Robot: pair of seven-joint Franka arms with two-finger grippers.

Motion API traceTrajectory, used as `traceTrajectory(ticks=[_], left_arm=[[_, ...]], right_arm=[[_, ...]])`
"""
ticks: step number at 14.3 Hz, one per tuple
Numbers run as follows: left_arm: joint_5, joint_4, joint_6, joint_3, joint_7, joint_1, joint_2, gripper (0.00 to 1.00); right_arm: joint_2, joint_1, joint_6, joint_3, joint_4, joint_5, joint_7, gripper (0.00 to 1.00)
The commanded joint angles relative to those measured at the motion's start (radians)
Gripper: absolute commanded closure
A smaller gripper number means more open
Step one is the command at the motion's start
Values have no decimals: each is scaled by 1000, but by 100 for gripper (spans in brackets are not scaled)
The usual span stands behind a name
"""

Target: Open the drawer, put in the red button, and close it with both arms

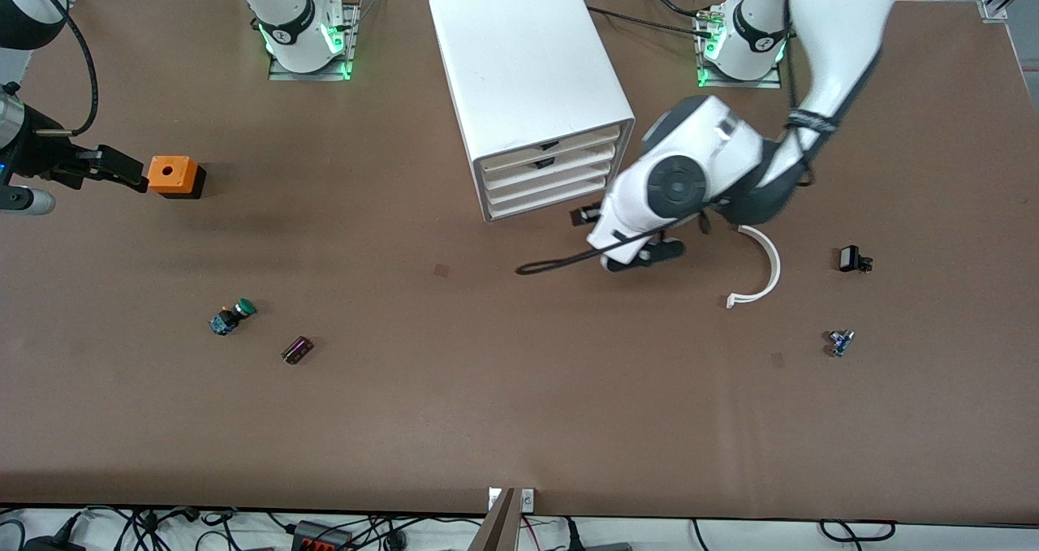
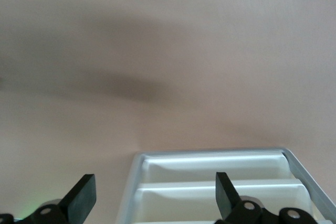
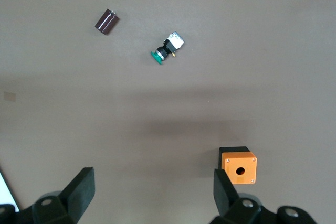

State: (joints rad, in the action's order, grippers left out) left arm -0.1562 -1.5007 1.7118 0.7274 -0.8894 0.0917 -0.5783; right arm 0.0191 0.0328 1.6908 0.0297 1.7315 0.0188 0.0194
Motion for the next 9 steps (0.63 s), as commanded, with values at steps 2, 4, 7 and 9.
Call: traceTrajectory(ticks=[2, 4, 7, 9], left_arm=[[-117, 175, -202, 12, 234, 92, 14, 0], [-167, 185, -210, 12, 379, 157, 67, 0], [-172, 185, -215, 10, 661, 268, 165, 0], [-160, 186, -222, 12, 815, 347, 201, 0]], right_arm=[[-25, 1, -2, -5, 20, 15, 13, 0], [-25, 1, 0, -5, 20, 15, 13, 0], [-25, -1, -2, -5, 20, 15, 13, 0], [-27, 1, -6, -5, 23, 15, 13, 0]])
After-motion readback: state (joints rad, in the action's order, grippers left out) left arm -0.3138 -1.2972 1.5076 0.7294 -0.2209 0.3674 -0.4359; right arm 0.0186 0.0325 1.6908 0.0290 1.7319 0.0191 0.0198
